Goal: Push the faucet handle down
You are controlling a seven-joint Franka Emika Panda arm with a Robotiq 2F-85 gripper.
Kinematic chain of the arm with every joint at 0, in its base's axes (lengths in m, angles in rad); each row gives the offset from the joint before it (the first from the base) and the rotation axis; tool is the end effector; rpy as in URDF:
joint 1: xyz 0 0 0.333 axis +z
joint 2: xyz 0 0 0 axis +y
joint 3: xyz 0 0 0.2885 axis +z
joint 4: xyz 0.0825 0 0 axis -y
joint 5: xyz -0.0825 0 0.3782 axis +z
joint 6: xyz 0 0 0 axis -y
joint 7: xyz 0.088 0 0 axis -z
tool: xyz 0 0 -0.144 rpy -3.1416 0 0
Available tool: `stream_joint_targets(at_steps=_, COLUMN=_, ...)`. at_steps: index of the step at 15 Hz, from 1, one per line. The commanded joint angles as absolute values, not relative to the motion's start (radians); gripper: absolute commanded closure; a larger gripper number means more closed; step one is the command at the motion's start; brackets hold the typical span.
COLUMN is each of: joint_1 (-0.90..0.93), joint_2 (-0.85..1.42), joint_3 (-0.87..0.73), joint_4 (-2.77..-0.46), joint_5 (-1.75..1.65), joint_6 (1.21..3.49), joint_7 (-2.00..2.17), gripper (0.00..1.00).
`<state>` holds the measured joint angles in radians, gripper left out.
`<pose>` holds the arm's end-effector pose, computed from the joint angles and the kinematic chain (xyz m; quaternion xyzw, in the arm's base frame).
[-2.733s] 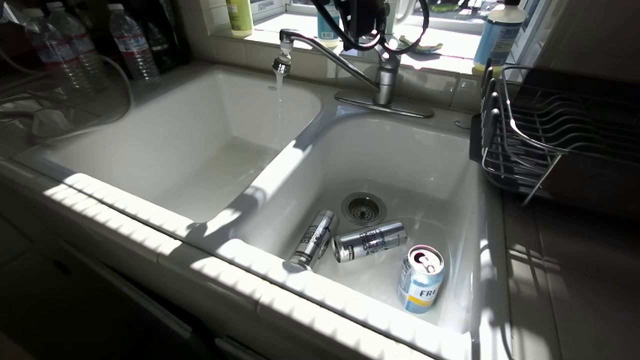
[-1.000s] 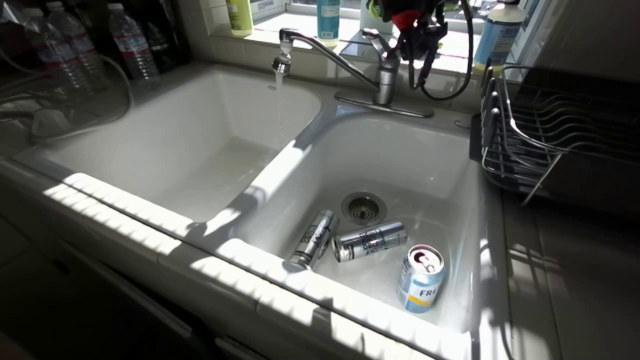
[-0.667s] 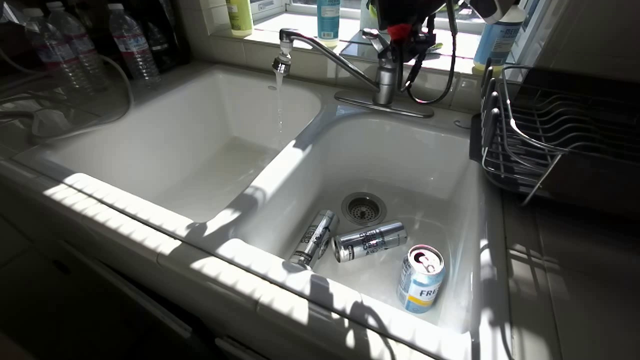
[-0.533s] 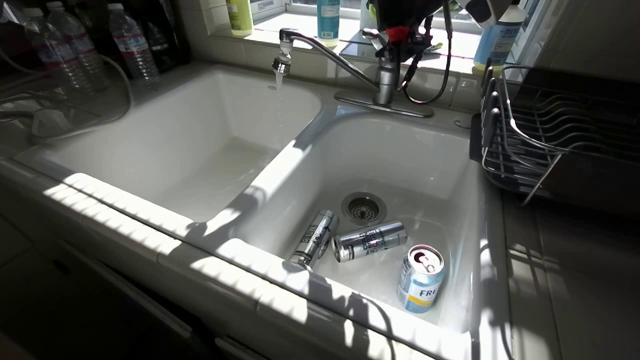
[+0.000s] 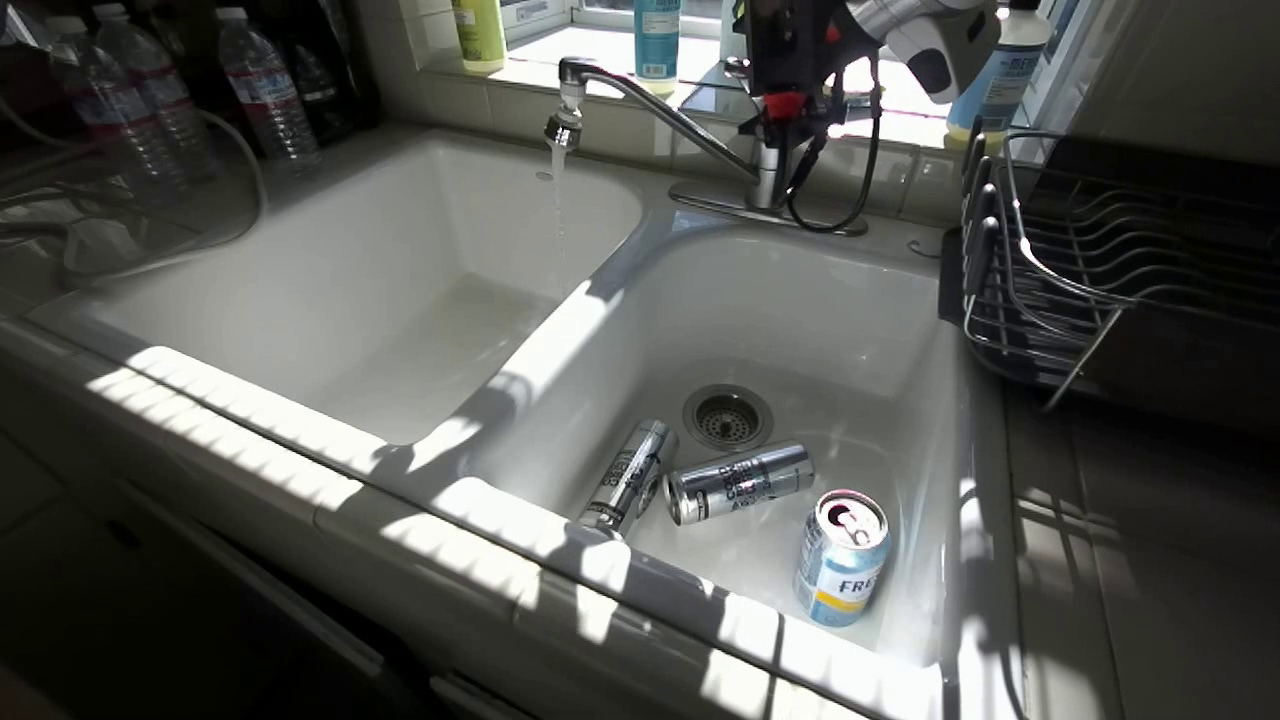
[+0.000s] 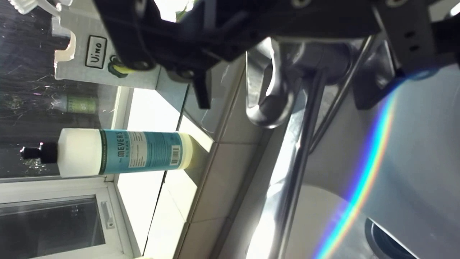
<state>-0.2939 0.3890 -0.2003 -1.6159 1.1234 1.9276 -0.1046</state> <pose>0.6350 -0.2196 0.3851 -0.8106 0.3619 -0.1114 0.4468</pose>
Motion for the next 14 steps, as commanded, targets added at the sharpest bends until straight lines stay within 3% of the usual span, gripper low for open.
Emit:
stream_joint_targets(at_steps=1, joint_1=-0.320, joint_2=0.399, joint_3=-0.187, joint_4=-1.611, joint_5=1.143, joint_6=1.856, joint_7=-0.093, gripper=0.00)
stream_joint_targets(at_steps=14, joint_1=-0.327, joint_2=0.369, joint_3=-0.211, joint_4=-1.700, joint_5=1.109, joint_6=1.835, joint_7=-0.090, gripper=0.00)
